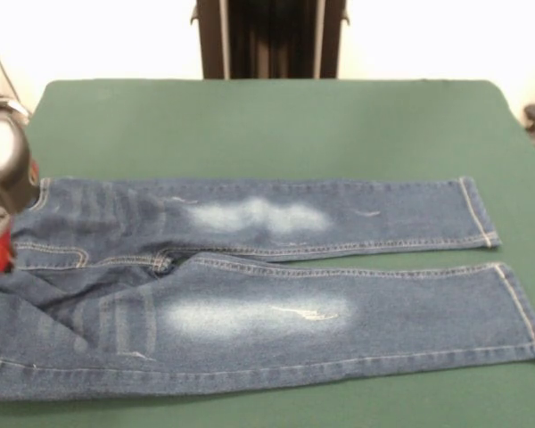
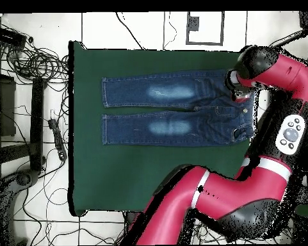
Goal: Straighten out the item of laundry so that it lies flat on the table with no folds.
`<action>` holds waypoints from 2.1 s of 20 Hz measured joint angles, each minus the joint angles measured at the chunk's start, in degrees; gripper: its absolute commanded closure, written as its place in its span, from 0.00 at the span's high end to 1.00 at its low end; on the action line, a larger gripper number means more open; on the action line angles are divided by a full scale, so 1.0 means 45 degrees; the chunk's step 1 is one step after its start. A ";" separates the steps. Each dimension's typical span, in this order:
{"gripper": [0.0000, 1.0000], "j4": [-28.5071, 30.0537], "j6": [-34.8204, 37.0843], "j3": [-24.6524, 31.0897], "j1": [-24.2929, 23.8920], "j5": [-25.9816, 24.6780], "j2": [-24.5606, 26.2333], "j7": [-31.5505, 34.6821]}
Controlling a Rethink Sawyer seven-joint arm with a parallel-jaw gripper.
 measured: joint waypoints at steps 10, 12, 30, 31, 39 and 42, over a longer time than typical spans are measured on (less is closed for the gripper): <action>0.00 -0.1472 0.0000 -0.1574 -0.0260 0.1997 0.1616 0.0000; 0.00 -0.1761 -0.0003 -0.2375 -0.0472 0.2933 0.1869 0.0000; 0.00 -0.2243 -0.0001 -0.6739 -0.1643 0.7803 0.2096 -0.0026; 0.00 -0.2244 0.0000 -0.6987 -0.1680 0.8074 0.2102 -0.0026; 0.00 -0.2257 -0.0105 -1.0166 -0.2152 1.1708 0.2117 -0.0026; 0.00 -0.2262 -0.0309 -1.1612 -0.2327 1.3317 0.2115 -0.0026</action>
